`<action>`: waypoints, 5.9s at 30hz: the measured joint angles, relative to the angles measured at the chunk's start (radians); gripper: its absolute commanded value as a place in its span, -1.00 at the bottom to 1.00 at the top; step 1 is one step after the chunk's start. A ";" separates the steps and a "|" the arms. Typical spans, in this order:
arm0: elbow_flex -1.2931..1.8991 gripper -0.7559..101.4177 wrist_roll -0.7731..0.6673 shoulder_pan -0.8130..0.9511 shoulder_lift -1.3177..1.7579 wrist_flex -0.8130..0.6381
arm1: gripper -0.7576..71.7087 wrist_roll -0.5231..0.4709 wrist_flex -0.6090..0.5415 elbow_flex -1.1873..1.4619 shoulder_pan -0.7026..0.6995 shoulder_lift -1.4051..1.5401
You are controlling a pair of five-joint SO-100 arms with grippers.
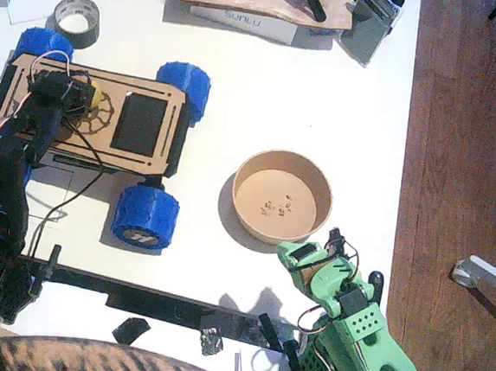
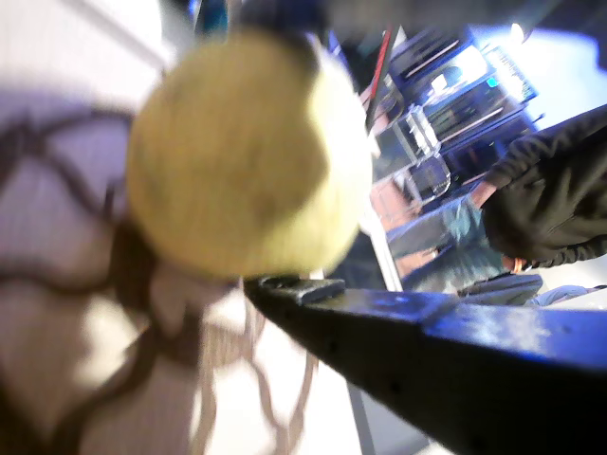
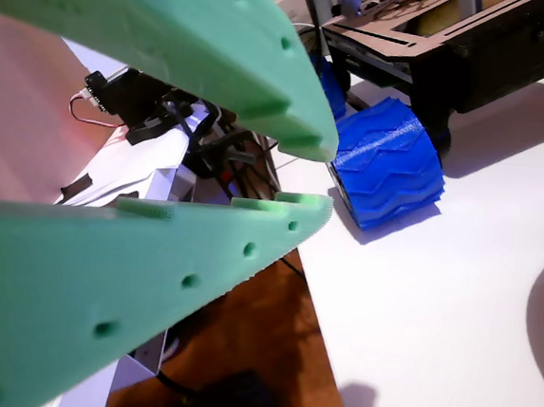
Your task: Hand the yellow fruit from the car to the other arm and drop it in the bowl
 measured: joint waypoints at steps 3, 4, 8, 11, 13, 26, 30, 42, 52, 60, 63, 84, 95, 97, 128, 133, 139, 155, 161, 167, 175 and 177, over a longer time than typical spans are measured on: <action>0.000 -0.99 0.000 0.002 0.000 -0.002 | -0.95 -0.003 0.003 0.000 0.000 0.000; 0.000 -0.99 0.000 0.002 0.000 -0.002 | -0.95 -0.005 0.005 0.000 0.000 0.000; 0.000 -0.99 0.000 0.002 0.000 -0.003 | -0.96 -0.009 0.005 0.000 0.000 0.000; 0.000 -0.99 0.000 0.002 0.000 -0.003 | -0.96 -0.011 0.005 0.000 0.000 0.000; 0.000 -0.99 0.000 0.002 0.000 -0.003 | -0.96 -0.017 0.005 0.000 0.000 0.000; 0.005 -0.99 0.000 0.005 0.253 0.183 | -0.97 -0.130 0.012 -0.032 -0.035 0.000; 0.005 -0.99 0.002 0.002 0.468 0.325 | -0.98 -0.207 0.025 -0.043 -0.052 0.000; 0.316 -0.99 -0.123 0.224 0.960 0.319 | -0.98 -0.594 -0.075 -0.202 -0.278 -0.026; 0.923 -0.99 -0.399 0.552 1.425 0.086 | -0.98 -0.943 -0.167 -0.179 -0.657 -0.040; 1.092 -0.99 -0.630 0.882 1.473 -0.164 | -0.46 -0.997 -0.370 -0.141 -0.838 -0.094; 1.135 -0.99 -0.744 0.943 1.499 -0.210 | -0.29 -0.997 -0.403 -0.141 -0.838 -0.101; 1.190 -0.99 -1.131 1.181 1.483 -0.440 | -0.09 -0.973 -0.917 -0.276 -0.762 -0.563; 1.190 -0.99 -1.203 1.223 1.462 -0.502 | -0.07 -0.971 -0.999 -0.370 -0.704 -0.772; 1.193 -0.99 -1.204 1.223 1.462 -0.509 | -0.06 -0.968 -1.000 -0.371 -0.695 -0.785; 1.197 -0.99 -1.210 1.226 1.431 -0.538 | -0.01 -0.790 -0.402 -0.367 -0.575 -0.436; 1.197 -0.99 -1.210 1.226 1.431 -0.538 | 0.01 -0.804 -0.428 -0.360 -0.522 -0.494; 1.197 -0.99 -1.210 1.226 1.431 -0.541 | 0.02 -0.828 -0.540 -0.353 -0.477 -0.611; 1.197 -0.99 -1.210 1.226 1.428 -0.552 | -0.02 -0.867 -0.830 -0.362 -0.459 -0.848; 1.197 -0.99 -1.210 1.226 1.428 -0.557 | -0.04 -0.867 -0.899 -0.414 -0.459 -0.927; 1.197 -0.99 -1.210 1.226 1.428 -0.557 | -0.05 -0.864 -0.936 -0.462 -0.472 -0.997; 1.197 -0.99 -1.210 1.226 1.428 -0.560 | -0.06 -0.819 -0.959 -0.506 -0.492 -1.069; 1.197 -0.99 -1.210 1.226 1.428 -0.560 | -0.06 -0.801 -0.959 -0.509 -0.503 -1.072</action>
